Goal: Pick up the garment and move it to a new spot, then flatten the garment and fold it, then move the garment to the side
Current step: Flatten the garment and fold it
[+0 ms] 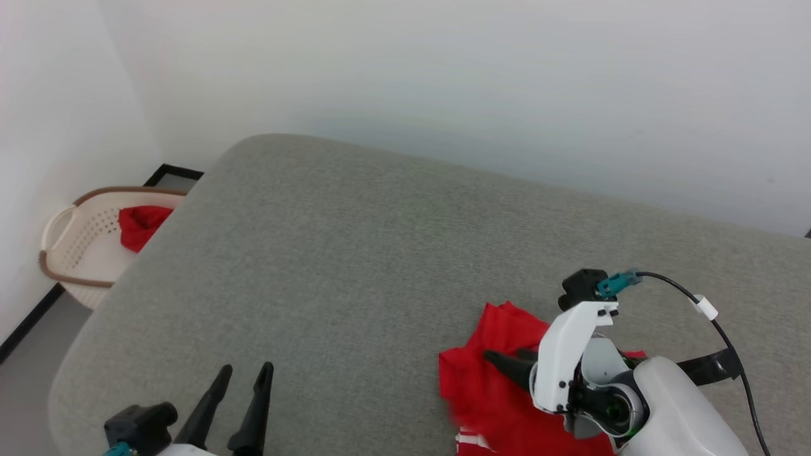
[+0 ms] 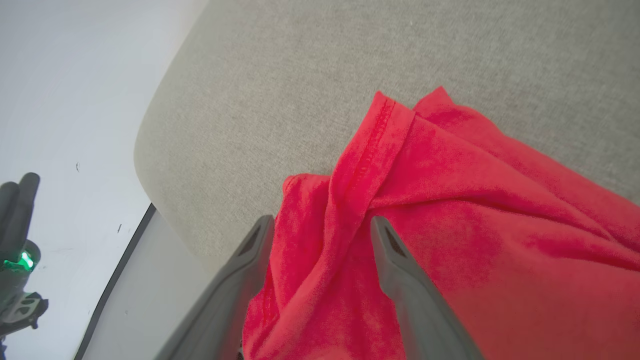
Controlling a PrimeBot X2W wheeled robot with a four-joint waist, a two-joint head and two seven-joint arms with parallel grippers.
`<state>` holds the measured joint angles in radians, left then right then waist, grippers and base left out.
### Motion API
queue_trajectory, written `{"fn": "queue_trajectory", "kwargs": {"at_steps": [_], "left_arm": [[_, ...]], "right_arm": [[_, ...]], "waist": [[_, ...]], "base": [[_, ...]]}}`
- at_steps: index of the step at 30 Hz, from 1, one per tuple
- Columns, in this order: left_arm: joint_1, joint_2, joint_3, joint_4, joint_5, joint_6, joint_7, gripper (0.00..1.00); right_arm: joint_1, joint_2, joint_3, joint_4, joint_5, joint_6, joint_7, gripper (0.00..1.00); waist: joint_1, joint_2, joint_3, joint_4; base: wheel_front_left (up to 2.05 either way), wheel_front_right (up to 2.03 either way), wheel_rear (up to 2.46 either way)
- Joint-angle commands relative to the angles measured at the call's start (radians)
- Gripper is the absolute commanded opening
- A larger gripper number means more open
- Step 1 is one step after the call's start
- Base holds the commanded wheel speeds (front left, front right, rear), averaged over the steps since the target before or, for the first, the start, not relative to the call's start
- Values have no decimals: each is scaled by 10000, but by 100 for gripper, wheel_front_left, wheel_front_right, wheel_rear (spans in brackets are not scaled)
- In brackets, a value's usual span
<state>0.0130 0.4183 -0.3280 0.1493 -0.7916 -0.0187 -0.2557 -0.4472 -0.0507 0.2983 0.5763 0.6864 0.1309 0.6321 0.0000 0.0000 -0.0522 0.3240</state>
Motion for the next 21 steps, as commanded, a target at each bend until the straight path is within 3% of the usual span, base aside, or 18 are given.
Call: {"fn": "queue_trajectory", "kwargs": {"at_steps": [1, 10, 21], "left_arm": [[95, 7, 54, -9, -14, 9, -49, 100], [253, 102, 232, -182, 67, 58, -61, 100], [529, 32, 676, -499, 285, 191, -84, 100]], "right_arm": [[-115, 8, 114, -82, 156, -3, -104, 100], [-41, -14, -139, -898, 117, -3, -345, 100], [909, -965, -1117, -2881, 2, -2, -1456, 100]], "waist": [[0, 0, -38, -183], [0, 0, -101, -1063], [0, 0, -181, -2357]], "base": [[0, 0, 0], [0, 0, 0], [0, 0, 0]]}}
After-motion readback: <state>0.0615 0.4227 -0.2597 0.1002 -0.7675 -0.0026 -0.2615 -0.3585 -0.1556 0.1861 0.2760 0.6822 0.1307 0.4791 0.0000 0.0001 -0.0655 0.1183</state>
